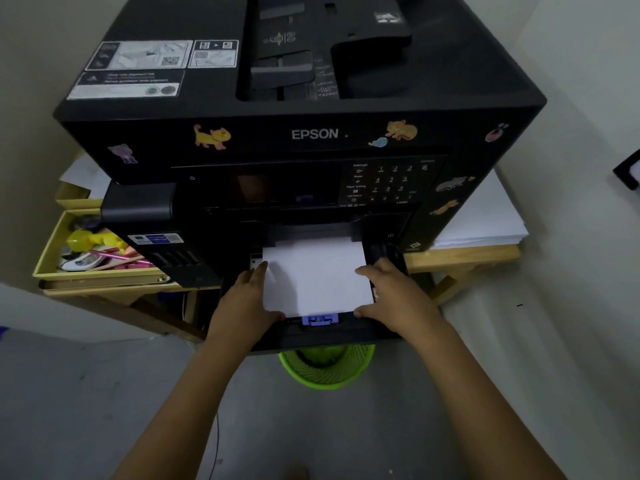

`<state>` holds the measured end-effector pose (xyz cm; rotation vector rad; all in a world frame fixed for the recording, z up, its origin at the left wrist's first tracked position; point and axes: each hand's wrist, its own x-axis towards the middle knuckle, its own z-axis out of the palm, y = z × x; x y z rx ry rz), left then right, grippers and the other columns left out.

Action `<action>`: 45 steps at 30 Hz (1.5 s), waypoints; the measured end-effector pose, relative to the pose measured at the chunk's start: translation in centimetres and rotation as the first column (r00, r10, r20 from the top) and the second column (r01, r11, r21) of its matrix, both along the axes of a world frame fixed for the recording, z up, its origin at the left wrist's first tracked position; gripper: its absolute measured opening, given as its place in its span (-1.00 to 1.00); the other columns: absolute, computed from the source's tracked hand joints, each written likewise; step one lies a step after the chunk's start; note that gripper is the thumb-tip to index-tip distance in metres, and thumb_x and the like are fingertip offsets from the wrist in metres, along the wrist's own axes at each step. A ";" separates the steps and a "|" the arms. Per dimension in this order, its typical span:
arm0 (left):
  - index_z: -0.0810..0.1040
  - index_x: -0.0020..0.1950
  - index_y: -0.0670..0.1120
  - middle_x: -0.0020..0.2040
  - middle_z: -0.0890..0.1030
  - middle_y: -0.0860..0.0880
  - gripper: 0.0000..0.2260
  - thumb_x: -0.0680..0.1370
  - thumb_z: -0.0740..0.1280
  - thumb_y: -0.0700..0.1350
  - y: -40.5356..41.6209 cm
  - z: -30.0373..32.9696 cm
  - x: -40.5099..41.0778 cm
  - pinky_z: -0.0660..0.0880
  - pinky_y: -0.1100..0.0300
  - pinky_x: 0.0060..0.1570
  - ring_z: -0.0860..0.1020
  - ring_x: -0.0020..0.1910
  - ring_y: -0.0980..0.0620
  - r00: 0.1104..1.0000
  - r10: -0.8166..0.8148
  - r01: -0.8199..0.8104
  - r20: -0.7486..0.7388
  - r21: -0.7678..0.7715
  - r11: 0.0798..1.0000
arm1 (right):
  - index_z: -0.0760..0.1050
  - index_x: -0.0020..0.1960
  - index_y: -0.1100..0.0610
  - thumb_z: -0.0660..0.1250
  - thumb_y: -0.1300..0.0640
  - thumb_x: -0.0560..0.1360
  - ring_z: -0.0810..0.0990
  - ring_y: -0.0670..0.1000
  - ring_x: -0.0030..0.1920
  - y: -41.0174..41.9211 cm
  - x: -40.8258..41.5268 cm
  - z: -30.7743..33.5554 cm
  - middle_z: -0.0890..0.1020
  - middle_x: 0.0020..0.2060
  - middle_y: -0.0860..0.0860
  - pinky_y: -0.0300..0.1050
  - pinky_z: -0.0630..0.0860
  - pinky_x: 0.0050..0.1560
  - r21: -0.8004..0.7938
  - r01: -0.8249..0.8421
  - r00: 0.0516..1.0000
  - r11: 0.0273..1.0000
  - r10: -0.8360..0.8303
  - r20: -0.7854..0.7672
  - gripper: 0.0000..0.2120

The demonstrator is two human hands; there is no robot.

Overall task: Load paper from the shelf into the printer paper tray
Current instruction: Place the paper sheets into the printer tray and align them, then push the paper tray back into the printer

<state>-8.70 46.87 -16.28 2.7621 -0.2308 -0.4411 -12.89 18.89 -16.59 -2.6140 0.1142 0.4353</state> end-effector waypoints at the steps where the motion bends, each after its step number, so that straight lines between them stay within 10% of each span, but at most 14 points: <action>1: 0.05 0.71 -0.02 0.58 0.36 -0.15 0.02 0.43 0.59 0.09 0.0 0.2 -0.1 0.51 -0.08 0.29 0.46 0.45 -0.22 1.000 0.005 -0.005 -0.001 -0.002 1.000 | 0.33 0.65 -0.03 0.64 -0.05 0.46 0.57 0.05 0.34 -0.1 -0.3 0.0 0.38 0.46 -0.07 -0.02 0.56 0.33 0.022 0.004 1.000 1.000 -0.004 0.011 -0.15; 9: 0.22 0.67 0.00 0.61 0.35 -0.03 -0.06 0.42 0.46 0.38 1.9 1.2 -4.4 0.42 -0.06 0.45 0.37 0.54 -0.11 0.988 -0.042 0.071 0.150 -0.191 0.979 | 0.40 0.61 -0.09 0.39 -0.34 0.57 0.40 -0.18 0.45 -0.7 -6.1 0.2 0.38 0.52 -0.23 -0.18 0.44 0.42 0.125 -0.025 0.975 0.992 -0.003 0.221 -0.31; 15: 0.47 0.53 -0.11 0.44 0.58 -0.07 -0.12 0.52 0.04 0.54 2.1 -1.0 -6.7 0.49 -0.06 0.39 0.45 0.45 -0.15 0.971 -0.139 0.143 0.192 -0.006 0.990 | 0.39 0.62 -0.04 0.15 -0.55 0.53 0.38 0.04 0.54 1.0 -9.1 -1.0 0.43 0.55 -0.08 0.08 0.36 0.57 -0.056 -0.096 0.979 0.994 0.105 0.175 -0.15; 23: 0.27 0.62 -0.17 0.51 0.49 -0.16 0.15 0.35 -0.07 0.68 -0.1 -0.2 -6.4 0.40 -0.13 0.46 0.28 0.56 -0.23 0.989 0.034 -0.039 0.143 0.031 0.999 | 0.05 0.74 0.00 0.27 -0.57 0.45 0.18 0.07 0.67 2.8 -7.1 1.5 0.21 0.69 -0.02 0.04 0.20 0.66 -0.084 0.007 0.999 0.996 -0.003 0.042 0.07; 33: 0.27 0.63 -0.18 0.34 0.61 -0.22 0.05 0.35 0.44 0.45 -0.6 0.4 -5.8 0.53 -0.09 0.23 0.48 0.38 -0.26 0.991 0.126 -0.122 0.040 -0.084 0.989 | 0.21 0.69 0.04 0.53 -0.47 0.34 0.32 0.10 0.60 3.2 -6.6 2.2 0.38 0.62 0.01 0.03 0.27 0.60 -0.005 0.103 0.995 0.995 -0.103 0.015 0.11; 45: 0.26 0.63 -0.09 0.31 0.59 -0.21 0.16 0.21 0.46 0.53 -0.5 0.4 -5.5 0.61 -0.08 0.17 0.51 0.33 -0.23 0.979 0.204 -0.203 -0.009 -0.157 0.967 | 0.18 0.70 0.03 0.61 -0.40 0.29 0.34 0.13 0.58 3.3 -6.4 2.5 0.40 0.59 0.04 0.03 0.33 0.56 0.050 0.143 0.989 0.988 -0.144 0.017 0.17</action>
